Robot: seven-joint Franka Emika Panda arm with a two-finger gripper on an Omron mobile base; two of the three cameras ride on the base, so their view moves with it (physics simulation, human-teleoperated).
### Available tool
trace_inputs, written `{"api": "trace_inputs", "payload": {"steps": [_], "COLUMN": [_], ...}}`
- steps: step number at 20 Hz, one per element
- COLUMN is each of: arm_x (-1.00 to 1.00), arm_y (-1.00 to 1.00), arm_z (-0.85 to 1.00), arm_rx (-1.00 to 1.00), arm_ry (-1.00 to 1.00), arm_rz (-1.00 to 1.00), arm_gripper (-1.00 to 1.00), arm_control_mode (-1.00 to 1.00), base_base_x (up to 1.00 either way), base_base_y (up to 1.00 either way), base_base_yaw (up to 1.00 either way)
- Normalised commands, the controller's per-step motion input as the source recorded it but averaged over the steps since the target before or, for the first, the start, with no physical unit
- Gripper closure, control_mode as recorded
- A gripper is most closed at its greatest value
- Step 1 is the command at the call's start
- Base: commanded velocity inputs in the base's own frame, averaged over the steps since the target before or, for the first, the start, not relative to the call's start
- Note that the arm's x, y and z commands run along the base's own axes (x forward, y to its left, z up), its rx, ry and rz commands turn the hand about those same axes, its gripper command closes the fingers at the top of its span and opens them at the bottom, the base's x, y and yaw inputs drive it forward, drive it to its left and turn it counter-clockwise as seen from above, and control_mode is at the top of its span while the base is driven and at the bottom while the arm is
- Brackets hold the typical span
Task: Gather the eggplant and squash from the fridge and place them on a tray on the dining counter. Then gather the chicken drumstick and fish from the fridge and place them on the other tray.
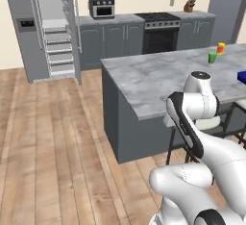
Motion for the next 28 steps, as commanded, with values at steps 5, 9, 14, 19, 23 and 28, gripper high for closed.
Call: {"api": "trace_inputs", "payload": {"steps": [5, 9, 14, 19, 23, 28], "arm_x": [0.00, 0.00, 0.00, 0.00, 0.00, 0.00], "arm_y": [0.00, 0.00, 0.00, 0.00, 0.00, 0.00], "arm_z": [0.00, 0.00, 0.00, 0.00, 0.00, 0.00], "arm_rx": [0.00, 0.00, 0.00, 0.00, 0.00, 0.00], "arm_ry": [0.00, 0.00, 0.00, 0.00, 0.00, 0.00], "arm_rz": [0.00, 0.00, 0.00, 0.00, 0.00, 0.00], "arm_gripper": [-1.00, -1.00, -1.00, -1.00, -1.00, -1.00], "arm_control_mode": [1.00, 1.00, 1.00, 1.00, 1.00, 1.00], "base_base_x": [0.32, 0.98, 1.00, 1.00, 1.00, 1.00], "base_base_y": [1.00, 1.00, 1.00, 1.00, 1.00, 1.00], "base_base_yaw": [-0.12, -0.02, -0.05, -0.06, -0.06, -0.03]}}
